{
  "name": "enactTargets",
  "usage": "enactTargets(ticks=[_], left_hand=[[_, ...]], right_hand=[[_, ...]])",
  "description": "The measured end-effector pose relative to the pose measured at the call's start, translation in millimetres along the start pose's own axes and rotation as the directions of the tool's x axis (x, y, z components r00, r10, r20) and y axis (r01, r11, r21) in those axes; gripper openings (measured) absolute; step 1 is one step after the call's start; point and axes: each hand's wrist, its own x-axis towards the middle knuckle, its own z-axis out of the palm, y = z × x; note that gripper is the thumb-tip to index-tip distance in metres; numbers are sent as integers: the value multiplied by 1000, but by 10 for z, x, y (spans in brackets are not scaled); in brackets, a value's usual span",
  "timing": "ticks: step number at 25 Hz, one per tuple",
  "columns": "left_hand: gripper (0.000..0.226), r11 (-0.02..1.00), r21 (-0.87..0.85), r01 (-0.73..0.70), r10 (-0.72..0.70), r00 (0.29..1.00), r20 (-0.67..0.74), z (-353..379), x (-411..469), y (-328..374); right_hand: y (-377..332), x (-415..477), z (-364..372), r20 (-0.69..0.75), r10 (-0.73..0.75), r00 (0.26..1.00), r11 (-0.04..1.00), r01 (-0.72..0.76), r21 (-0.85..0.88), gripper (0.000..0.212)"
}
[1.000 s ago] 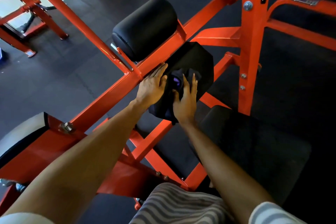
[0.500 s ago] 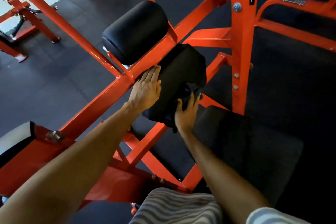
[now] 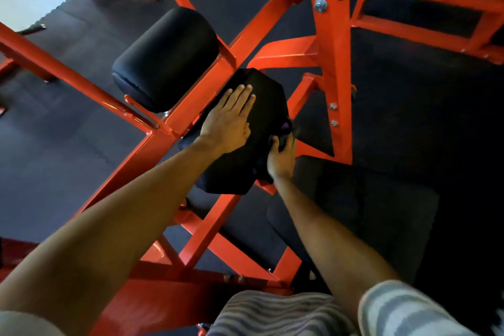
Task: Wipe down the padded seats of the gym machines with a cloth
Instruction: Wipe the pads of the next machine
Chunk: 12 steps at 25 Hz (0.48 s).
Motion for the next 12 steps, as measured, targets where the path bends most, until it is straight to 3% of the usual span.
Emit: enactTargets(ticks=[4,7,9,12], left_hand=[[74,986,164,25,-19,999,-38,76,54,52],[72,975,221,25,-13,998,-55,113,50,88],[72,975,219,28,-12,997,-77,112,47,94],[71,980,198,33,-16,996,-84,118,55,85]], right_hand=[[28,-454,102,70,-156,985,978,164,-130,64],[-282,20,108,81,-304,949,929,315,-197,61],[-437,468,39,43,-254,966,945,257,-204,60],[-355,869,-127,42,21,999,993,-16,-119,52]])
